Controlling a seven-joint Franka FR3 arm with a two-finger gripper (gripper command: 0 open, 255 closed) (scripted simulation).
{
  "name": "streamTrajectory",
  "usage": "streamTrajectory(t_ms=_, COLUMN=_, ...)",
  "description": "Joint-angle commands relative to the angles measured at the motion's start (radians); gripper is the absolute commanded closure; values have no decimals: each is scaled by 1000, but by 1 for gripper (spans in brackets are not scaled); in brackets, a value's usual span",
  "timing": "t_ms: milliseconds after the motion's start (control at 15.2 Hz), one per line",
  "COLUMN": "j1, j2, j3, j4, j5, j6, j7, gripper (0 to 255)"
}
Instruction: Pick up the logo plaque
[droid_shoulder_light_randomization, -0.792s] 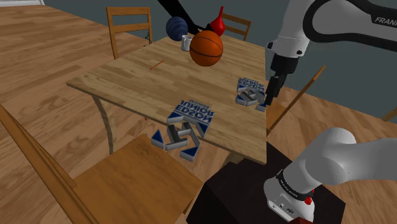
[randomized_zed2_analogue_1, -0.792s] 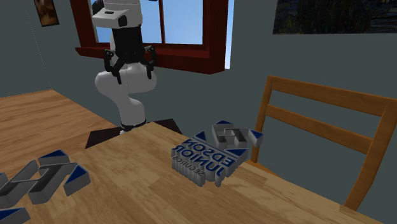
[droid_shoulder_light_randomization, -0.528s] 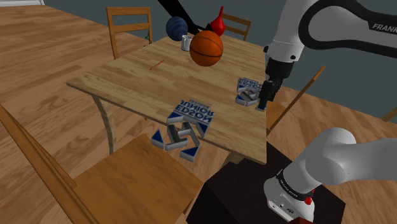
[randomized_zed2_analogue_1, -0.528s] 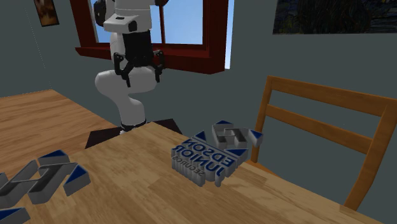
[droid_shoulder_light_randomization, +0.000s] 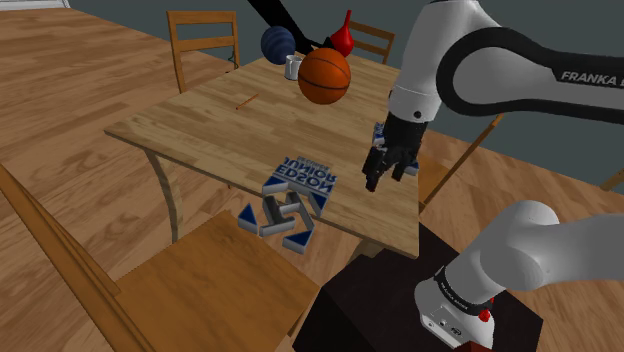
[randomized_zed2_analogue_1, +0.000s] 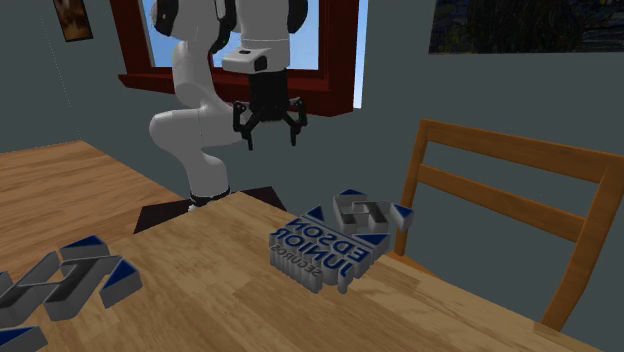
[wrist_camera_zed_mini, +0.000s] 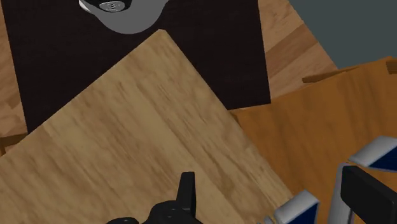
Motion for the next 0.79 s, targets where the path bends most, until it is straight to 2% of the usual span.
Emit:
streamTrajectory(t_ms=0, j1=-4, j2=35, j3=63, j4=-2, j5=38, j6=64, j7=92, gripper=0)
streamTrajectory(t_ms=396, j1=-49, j2=195, j3=249, j4=54, j5=89, j6=243, j7=351, gripper=0)
streamTrajectory(t_ms=726, j1=-134, j2=378, j3=415, j4=146, j5=43, j6=387, j7=592, gripper=0)
